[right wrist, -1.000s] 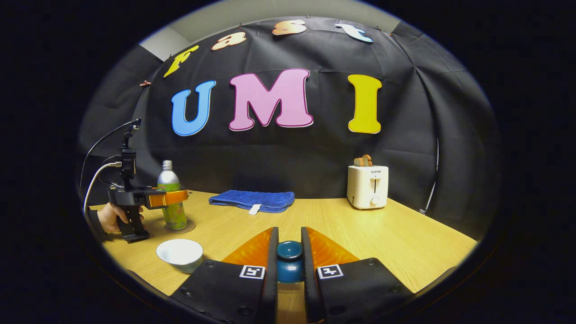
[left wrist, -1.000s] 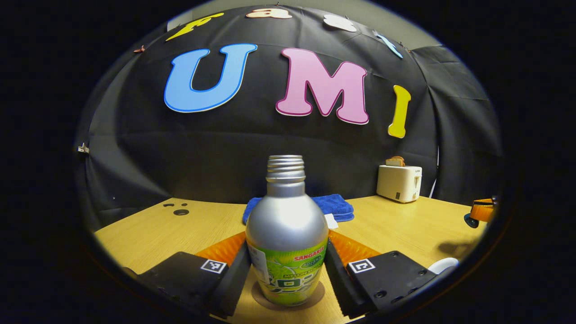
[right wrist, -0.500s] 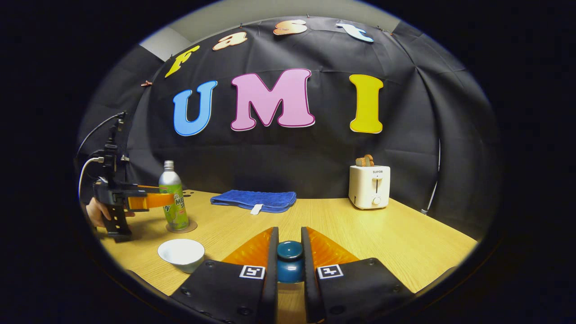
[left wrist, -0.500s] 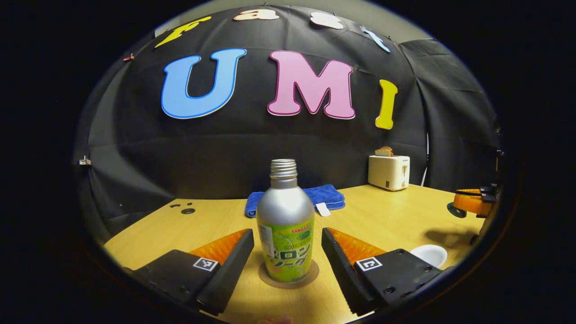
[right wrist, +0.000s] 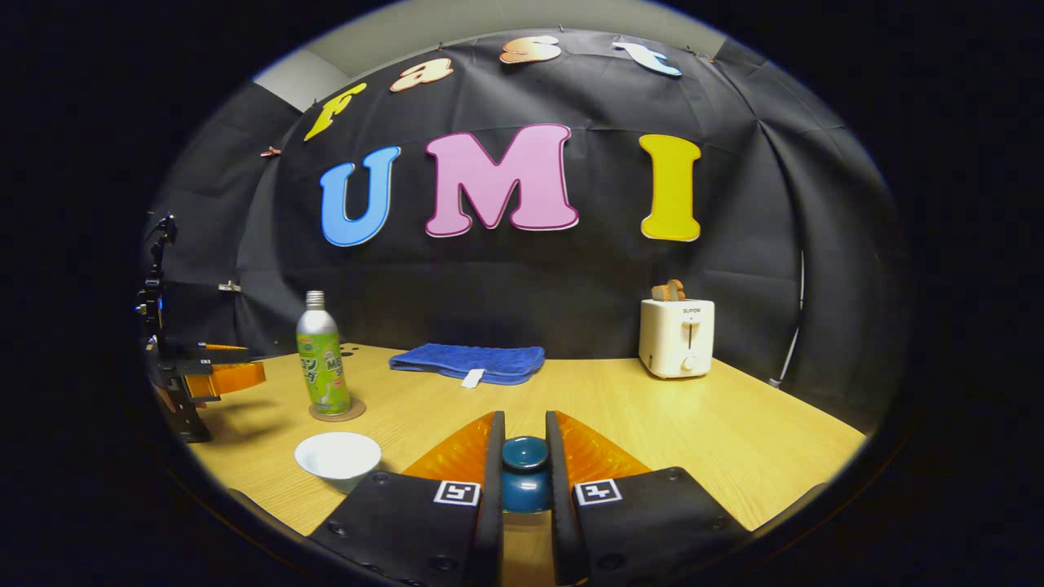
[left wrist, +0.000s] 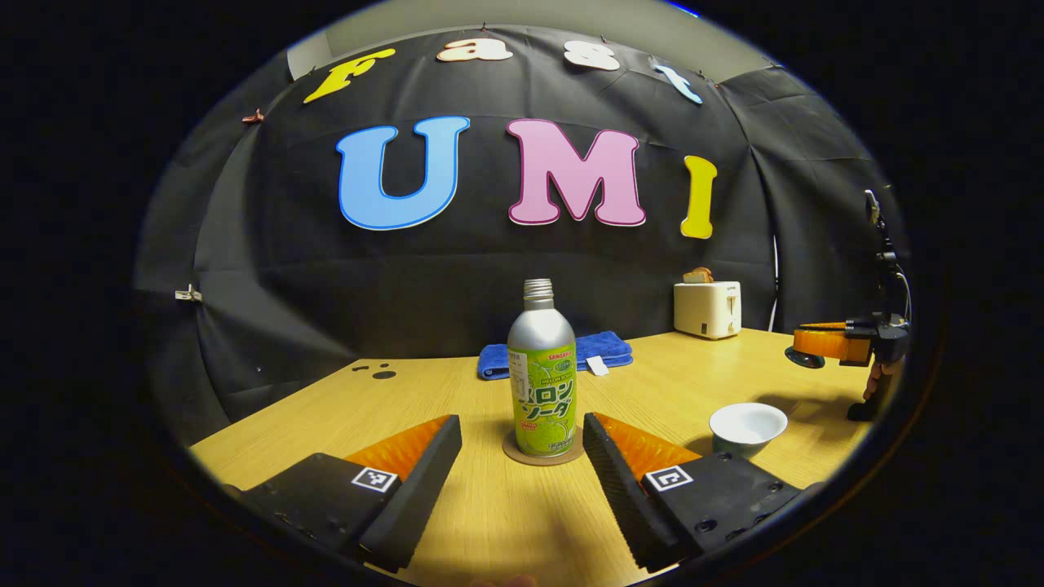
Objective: Open the teacup lid with one hand, grasp the water bottle and pour water into the teacup with the other hand; after pouring, place the water bottle on the coaster and then close the teacup lid.
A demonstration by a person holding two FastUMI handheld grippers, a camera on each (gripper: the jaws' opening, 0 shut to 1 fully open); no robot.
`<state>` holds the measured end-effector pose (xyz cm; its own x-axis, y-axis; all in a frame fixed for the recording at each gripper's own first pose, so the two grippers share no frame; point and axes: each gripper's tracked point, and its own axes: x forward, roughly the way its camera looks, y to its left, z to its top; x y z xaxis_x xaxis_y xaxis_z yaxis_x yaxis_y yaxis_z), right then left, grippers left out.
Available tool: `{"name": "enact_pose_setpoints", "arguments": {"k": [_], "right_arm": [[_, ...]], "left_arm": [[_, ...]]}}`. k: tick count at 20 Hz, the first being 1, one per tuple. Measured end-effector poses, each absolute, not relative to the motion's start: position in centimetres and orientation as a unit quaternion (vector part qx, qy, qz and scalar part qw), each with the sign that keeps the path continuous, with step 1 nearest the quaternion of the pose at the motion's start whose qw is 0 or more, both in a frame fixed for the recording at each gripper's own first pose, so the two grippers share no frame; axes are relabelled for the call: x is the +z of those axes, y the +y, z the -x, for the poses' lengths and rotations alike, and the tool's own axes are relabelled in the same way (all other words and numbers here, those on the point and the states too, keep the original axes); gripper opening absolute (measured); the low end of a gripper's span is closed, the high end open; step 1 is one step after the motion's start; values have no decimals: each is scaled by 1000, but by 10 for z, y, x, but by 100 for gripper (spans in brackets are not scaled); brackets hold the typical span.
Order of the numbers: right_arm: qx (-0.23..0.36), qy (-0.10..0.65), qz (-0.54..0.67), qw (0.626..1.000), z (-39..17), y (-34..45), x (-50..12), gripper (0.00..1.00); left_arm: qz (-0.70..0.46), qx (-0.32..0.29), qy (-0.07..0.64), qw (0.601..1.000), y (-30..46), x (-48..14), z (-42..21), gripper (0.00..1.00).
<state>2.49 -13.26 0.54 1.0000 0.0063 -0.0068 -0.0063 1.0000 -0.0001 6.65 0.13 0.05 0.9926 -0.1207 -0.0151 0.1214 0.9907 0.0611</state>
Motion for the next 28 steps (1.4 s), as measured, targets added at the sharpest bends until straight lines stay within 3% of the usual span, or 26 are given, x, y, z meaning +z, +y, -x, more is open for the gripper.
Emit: {"name": "enact_pose_setpoints", "arguments": {"k": [5,13,21,22,23,27,28], "right_arm": [[75,19,-34,996,-22,-63,7,28],[134,76,-14,988,-36,7,-15,28],[127,106,12,986,-41,16,-32,29],[122,109,10,987,-42,14,-32,36],[122,108,8,987,-42,14,-32,30],[117,90,11,989,-40,13,-25,31],[113,78,9,990,-38,12,-21,43]], "left_arm": [[-26,-67,-7,997,3,2,-62,94],[-6,-61,-8,998,12,1,-64,95],[-7,-59,-9,998,13,1,-66,95],[-7,-57,-9,998,14,1,-65,95],[-7,-55,-10,998,15,1,-65,95],[-6,-49,-9,999,17,1,-65,95],[-6,-46,-9,999,18,0,-65,95]]}}
